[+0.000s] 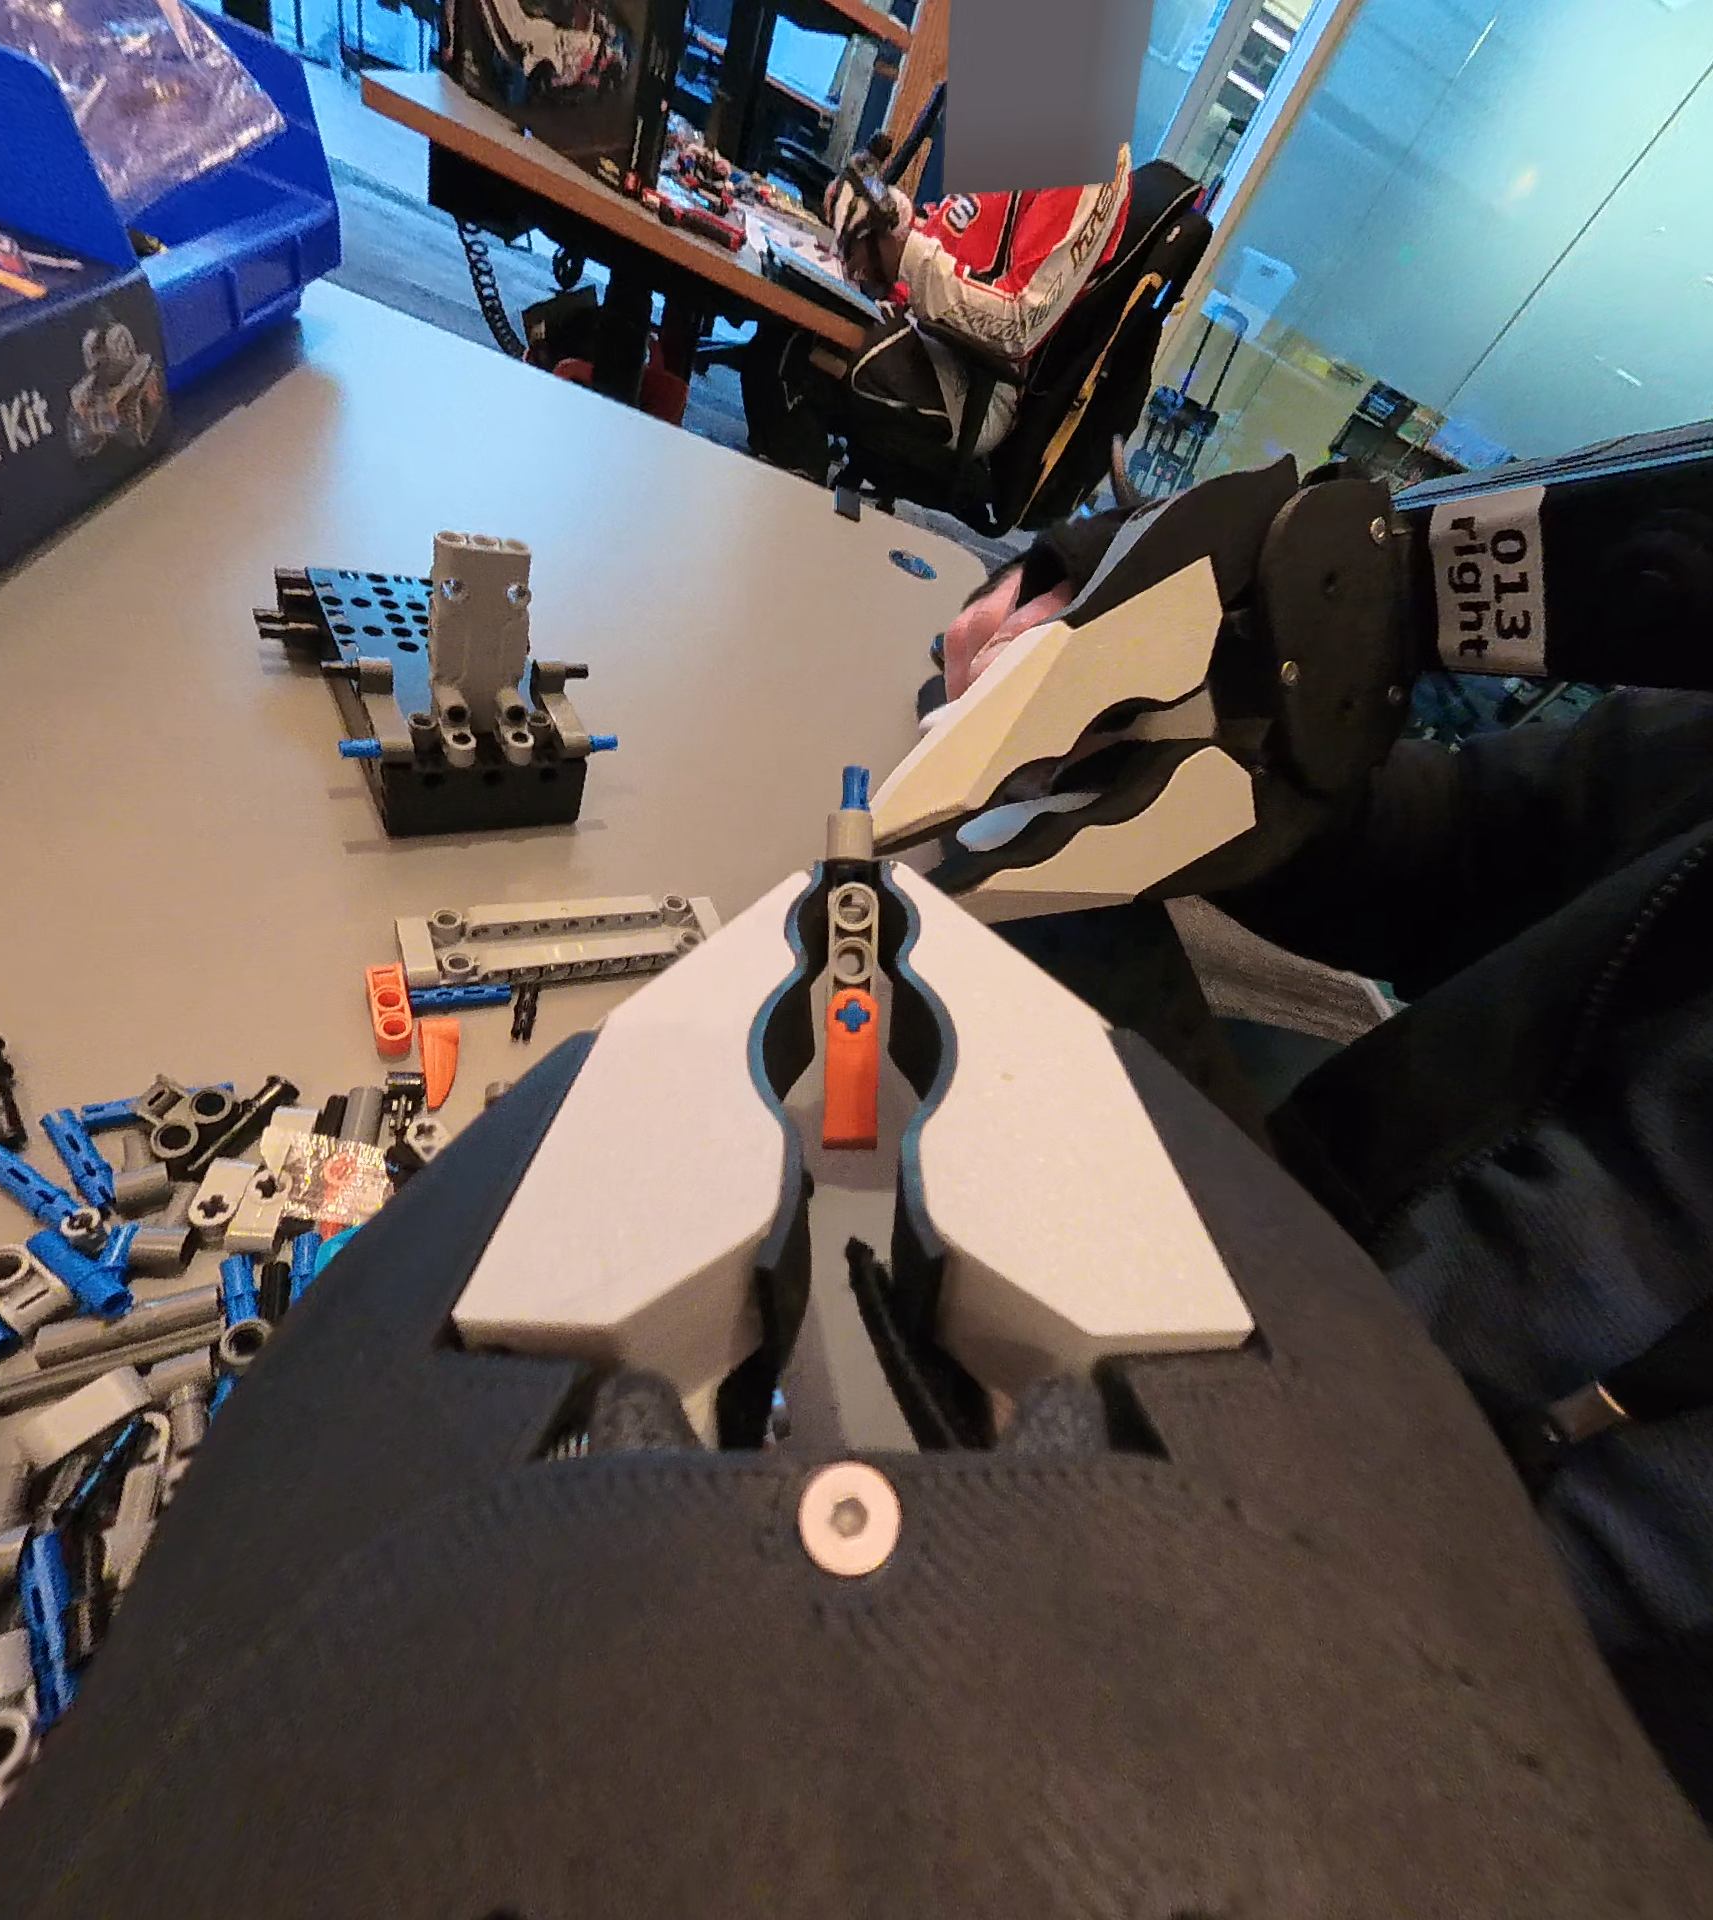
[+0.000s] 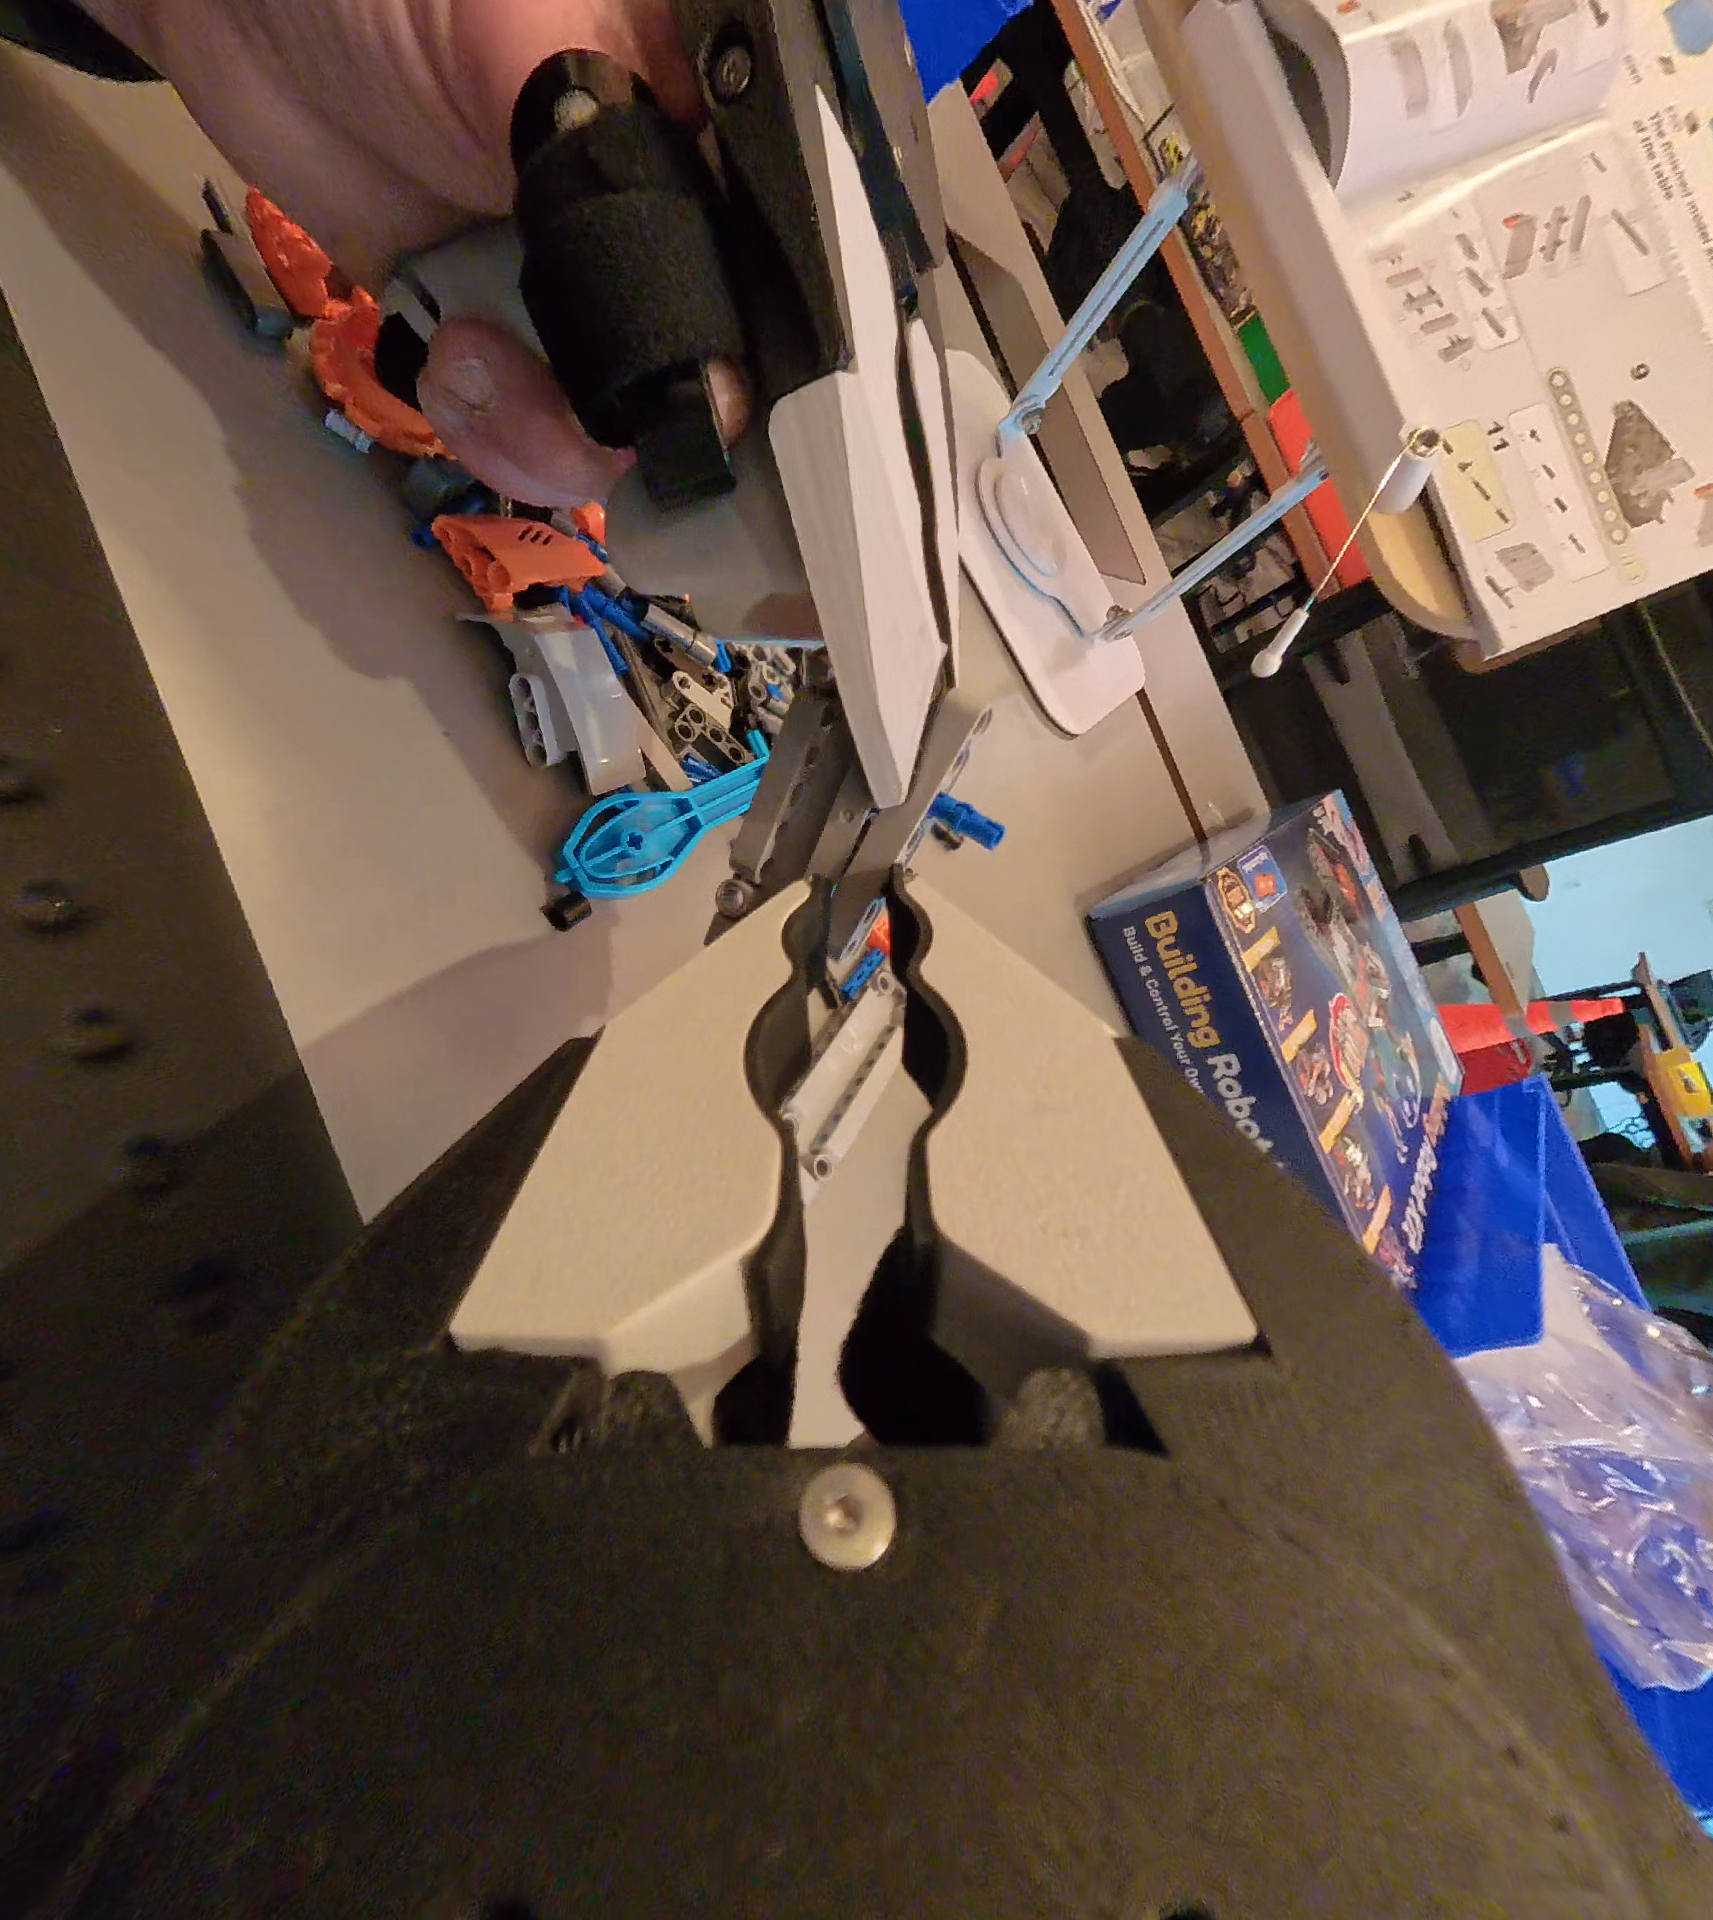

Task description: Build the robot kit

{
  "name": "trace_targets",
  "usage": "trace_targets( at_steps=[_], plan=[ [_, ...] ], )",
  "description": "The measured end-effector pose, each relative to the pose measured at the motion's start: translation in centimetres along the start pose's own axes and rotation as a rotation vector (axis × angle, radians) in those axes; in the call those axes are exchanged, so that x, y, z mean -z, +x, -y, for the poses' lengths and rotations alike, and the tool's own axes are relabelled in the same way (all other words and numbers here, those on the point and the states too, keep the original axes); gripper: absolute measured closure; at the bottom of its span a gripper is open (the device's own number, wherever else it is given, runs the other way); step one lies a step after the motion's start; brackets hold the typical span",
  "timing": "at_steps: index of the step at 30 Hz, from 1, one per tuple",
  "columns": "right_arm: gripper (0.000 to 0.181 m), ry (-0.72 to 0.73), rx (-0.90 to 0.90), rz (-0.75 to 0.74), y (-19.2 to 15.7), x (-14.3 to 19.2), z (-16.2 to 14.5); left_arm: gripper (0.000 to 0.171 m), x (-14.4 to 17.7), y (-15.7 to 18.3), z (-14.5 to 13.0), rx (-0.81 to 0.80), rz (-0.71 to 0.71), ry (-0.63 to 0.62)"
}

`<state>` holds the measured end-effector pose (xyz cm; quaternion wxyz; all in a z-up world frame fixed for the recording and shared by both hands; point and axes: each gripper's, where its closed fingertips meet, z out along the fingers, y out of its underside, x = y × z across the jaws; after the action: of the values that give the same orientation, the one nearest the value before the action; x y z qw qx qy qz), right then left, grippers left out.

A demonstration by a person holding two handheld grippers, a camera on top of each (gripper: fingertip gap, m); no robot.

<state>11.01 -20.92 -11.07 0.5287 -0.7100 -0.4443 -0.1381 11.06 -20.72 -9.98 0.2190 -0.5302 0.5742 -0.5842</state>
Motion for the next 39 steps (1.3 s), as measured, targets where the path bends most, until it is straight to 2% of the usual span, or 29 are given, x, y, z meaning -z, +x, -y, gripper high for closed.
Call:
trace_targets(
  at_steps=[8,13,18,24,34,39],
  plan=[
    [0.168,0.038,0.006,0.008,1.1,0.9,1.3,0.166,0.5,0.9,1.7,-0.092,-0.008,0.082],
    [0.161,0.131,-0.106,0.045,2.4,2.2,3.1,0.166,1.1,2.0,3.1,-0.151,-0.038,0.156],
    [0.168,0.262,-0.380,0.206,4.0,3.4,4.8,0.166,1.3,2.9,3.5,-0.206,-0.052,0.173],
    [0.174,0.280,-0.490,0.408,2.9,2.8,5.2,0.166,1.5,3.7,4.1,-0.271,-0.053,0.186],
    [0.175,0.293,-0.565,0.496,2.8,2.7,5.1,0.166,1.5,3.6,4.0,-0.260,-0.043,0.161],
    [0.175,0.240,-0.615,0.546,1.4,2.1,2.8,0.166,0.2,2.6,1.9,-0.193,-0.027,0.038]
  ],
)
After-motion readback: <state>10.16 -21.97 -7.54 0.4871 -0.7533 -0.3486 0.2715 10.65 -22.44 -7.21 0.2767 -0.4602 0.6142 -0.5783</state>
